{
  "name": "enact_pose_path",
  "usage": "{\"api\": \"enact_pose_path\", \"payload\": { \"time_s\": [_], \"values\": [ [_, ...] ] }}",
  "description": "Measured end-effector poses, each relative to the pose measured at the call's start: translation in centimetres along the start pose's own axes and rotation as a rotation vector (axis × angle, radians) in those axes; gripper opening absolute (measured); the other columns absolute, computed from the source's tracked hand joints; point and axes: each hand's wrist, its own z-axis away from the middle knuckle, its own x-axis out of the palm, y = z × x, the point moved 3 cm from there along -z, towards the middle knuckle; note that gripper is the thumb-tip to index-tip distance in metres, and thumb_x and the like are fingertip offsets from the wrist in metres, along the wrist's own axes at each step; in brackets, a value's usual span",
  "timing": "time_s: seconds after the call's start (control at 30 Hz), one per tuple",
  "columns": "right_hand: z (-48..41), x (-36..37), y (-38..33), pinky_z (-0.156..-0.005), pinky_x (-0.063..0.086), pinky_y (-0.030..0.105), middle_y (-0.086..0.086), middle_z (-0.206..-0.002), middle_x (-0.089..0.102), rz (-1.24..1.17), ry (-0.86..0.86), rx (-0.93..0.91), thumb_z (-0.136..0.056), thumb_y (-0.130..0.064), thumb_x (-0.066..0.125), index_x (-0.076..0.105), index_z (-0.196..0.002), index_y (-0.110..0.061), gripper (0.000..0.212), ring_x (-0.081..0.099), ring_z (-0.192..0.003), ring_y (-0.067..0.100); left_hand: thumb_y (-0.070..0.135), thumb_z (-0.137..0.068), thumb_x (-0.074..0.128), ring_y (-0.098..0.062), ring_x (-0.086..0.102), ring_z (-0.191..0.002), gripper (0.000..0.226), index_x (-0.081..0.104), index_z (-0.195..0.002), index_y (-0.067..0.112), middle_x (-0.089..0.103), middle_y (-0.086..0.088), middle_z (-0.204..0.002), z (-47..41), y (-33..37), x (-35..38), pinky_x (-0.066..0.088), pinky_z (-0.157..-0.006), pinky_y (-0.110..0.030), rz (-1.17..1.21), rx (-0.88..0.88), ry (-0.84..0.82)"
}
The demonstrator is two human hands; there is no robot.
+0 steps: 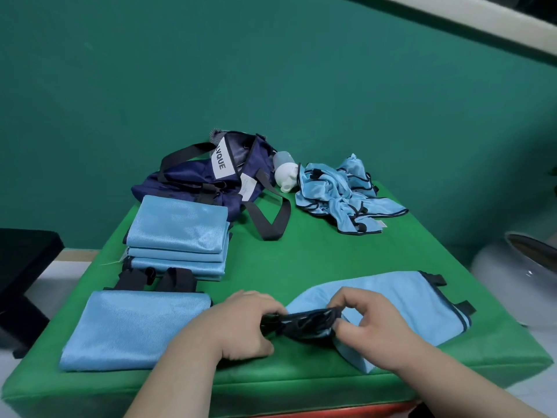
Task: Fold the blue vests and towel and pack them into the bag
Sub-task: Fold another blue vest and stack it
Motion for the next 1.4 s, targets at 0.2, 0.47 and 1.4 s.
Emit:
{"api": "enact_pose_path", "payload": {
  "time_s": [0.2, 0.47, 1.4],
  "values": [
    [-0.3, -1.2, 0.3, -0.069, 0.048, 0.021, 0.001, -0.073, 0.069, -0.152, 0.087, 0.032, -0.074, -0.011, 0.067, 0.065, -0.071, -0.020, 0.009, 0.061, -0.072, 0.008, 0.049, -0.073, 0.077, -0.005, 0.043, -0.117, 0.058, 0.057, -0.127, 0.039, 0.049, 0.024, -0.114, -0.3, 0.8, 0.3, 0.034, -0.108, -0.030, 0.037, 0.021, 0.083],
    [-1.1, -2.0, 1.2, -0.064, 0.040, 0.030, 0.000, -0.064, 0.062, -0.311, 0.141, 0.072, -0.068, -0.018, 0.063, 0.064, -0.069, -0.016, 0.003, 0.053, -0.065, 0.015, 0.047, -0.073, 0.079, -0.005, 0.039, -0.128, 0.074, 0.049, -0.140, 0.037, 0.048, 0.023, -0.132, -0.7, 0.9, 0.6, 0.032, -0.113, -0.032, 0.104, 0.033, 0.009],
    [-1.8, -5.9, 4.3, -0.047, 0.041, 0.017, 0.004, -0.056, 0.053, -0.693, 0.418, 0.180, -0.091, 0.012, 0.042, 0.050, -0.069, -0.005, 0.028, 0.048, -0.048, 0.011, 0.037, -0.075, 0.077, 0.004, 0.054, -0.100, 0.034, 0.057, -0.090, 0.060, 0.060, 0.021, -0.097, -3.9, 6.2, 2.2, 0.039, -0.083, -0.009, 0.543, 0.114, 0.590]
  ]
}}
